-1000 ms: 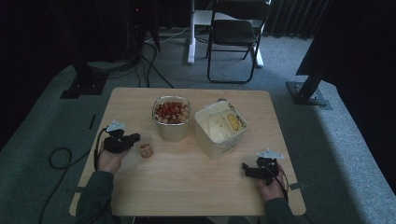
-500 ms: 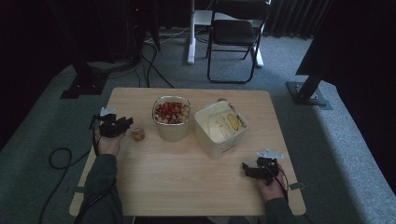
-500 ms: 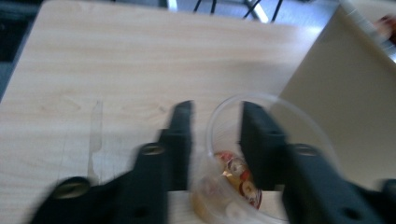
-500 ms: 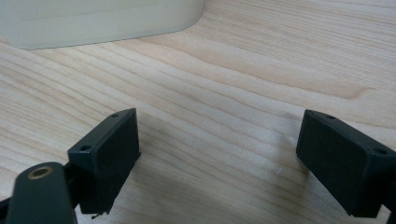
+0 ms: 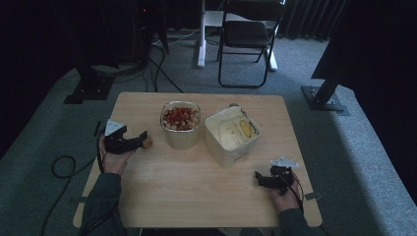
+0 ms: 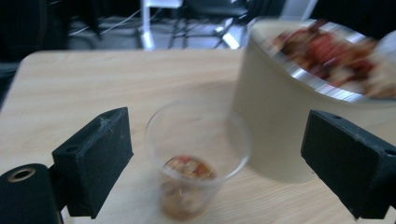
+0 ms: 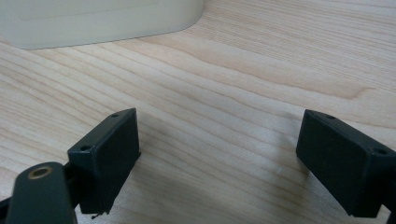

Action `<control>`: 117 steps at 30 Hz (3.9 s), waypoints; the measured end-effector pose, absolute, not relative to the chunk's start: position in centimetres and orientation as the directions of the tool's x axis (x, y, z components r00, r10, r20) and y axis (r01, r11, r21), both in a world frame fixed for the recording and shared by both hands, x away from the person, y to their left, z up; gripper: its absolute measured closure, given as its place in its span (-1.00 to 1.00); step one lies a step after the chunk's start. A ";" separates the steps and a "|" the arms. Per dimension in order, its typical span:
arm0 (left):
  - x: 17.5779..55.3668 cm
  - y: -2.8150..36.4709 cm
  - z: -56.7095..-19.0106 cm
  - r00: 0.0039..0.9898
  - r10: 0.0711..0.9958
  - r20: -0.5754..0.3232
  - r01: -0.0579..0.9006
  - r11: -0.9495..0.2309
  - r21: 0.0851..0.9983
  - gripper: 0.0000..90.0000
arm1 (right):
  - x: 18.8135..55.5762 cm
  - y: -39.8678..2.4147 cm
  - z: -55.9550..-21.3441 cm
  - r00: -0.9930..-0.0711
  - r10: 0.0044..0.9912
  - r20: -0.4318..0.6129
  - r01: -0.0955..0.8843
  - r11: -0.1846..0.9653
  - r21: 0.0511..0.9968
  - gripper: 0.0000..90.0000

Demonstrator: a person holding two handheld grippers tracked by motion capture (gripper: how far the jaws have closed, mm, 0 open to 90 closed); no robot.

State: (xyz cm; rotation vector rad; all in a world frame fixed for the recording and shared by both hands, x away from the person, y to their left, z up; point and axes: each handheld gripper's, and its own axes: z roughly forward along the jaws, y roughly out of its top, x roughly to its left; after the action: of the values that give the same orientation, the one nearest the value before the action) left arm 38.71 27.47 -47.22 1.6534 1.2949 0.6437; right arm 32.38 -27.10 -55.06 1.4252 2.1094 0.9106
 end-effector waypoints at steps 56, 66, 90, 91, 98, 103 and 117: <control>42.0 26.6 -47.3 0.253 0.964 0.081 0.395 -0.179 0.901 -0.29 | 32.4 -27.1 -55.1 -0.376 0.927 0.008 0.641 0.254 0.724 -0.71; 42.9 25.8 -42.9 0.269 0.950 0.157 0.333 -0.245 0.910 -0.29 | 32.4 -27.1 -55.1 -0.376 0.926 0.007 0.641 0.254 0.724 -0.71; 44.0 20.2 -35.9 0.308 0.825 0.475 0.195 -0.543 0.817 -0.29 | 32.4 -27.1 -55.1 -0.376 0.927 0.008 0.641 0.253 0.724 -0.71; 44.0 20.0 -35.7 0.307 0.817 0.488 0.191 -0.556 0.809 -0.29 | 32.4 -27.1 -55.1 -0.376 0.927 0.008 0.641 0.254 0.724 -0.71; 44.2 18.9 -35.3 0.300 0.744 0.597 0.175 -0.658 0.732 -0.29 | 32.4 -27.1 -55.1 -0.376 0.927 0.008 0.641 0.254 0.724 -0.71; 44.5 18.2 -35.4 0.286 0.683 0.672 0.168 -0.726 0.667 -0.29 | 32.4 -27.1 -55.1 -0.376 0.926 0.008 0.641 0.254 0.724 -0.71; 44.9 16.6 -35.8 0.294 0.496 0.817 0.173 -0.868 0.465 -0.29 | 32.4 -27.1 -55.1 -0.377 0.926 0.008 0.641 0.254 0.725 -0.71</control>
State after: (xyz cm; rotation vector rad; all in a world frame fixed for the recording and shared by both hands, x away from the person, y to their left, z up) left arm 44.93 16.65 -35.84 2.2784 0.6087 1.6000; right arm 32.39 -27.10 -55.06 1.4249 2.1098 0.9117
